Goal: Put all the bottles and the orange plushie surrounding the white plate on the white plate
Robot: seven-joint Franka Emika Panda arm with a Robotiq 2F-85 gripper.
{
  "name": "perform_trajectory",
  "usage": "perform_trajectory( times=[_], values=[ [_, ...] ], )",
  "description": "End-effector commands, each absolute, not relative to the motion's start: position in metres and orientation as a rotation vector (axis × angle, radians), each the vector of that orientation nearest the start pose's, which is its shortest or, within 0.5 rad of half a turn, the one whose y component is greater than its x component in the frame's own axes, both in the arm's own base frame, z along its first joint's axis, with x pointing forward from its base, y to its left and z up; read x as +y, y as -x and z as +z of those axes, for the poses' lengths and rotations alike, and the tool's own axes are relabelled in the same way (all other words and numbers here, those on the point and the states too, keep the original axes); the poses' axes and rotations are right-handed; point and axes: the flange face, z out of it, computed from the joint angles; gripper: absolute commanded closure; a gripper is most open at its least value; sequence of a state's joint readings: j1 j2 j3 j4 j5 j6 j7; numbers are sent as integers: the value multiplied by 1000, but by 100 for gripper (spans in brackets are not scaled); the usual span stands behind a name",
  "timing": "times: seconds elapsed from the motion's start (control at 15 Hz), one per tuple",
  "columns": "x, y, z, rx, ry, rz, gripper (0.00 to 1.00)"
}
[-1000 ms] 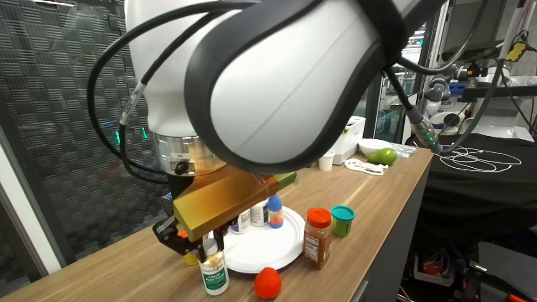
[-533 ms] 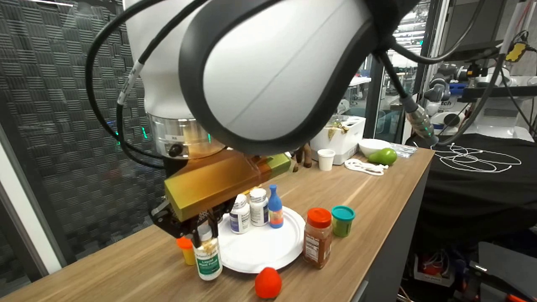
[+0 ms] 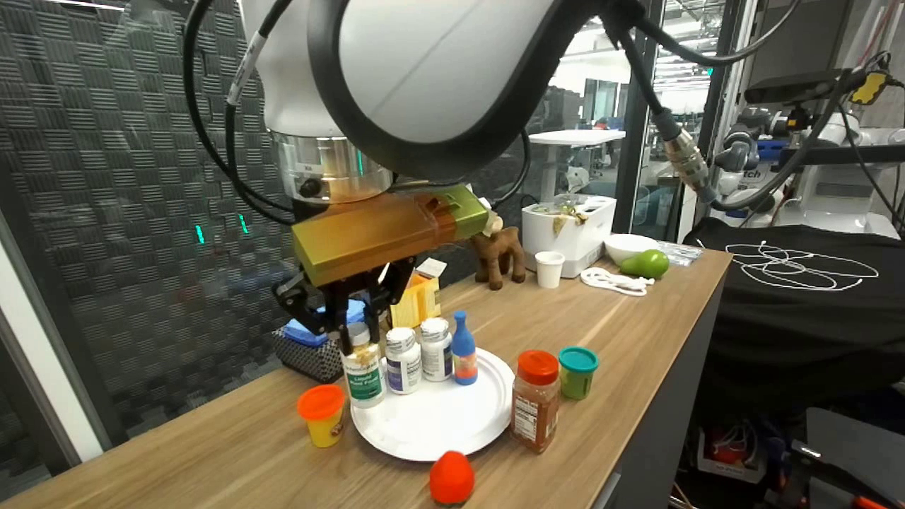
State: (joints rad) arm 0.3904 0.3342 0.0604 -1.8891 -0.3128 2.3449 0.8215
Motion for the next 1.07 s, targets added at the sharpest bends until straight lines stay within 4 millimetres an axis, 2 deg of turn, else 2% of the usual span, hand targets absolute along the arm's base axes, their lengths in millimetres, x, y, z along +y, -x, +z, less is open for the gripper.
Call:
perform_trajectory(
  times=[0.0, 0.33, 1.0],
  values=[
    [258, -585, 341, 335, 3240, -346, 87],
    [243, -591, 321, 390, 3259, -269, 87],
    [236, -602, 300, 550, 3182, -180, 88]
  ],
)
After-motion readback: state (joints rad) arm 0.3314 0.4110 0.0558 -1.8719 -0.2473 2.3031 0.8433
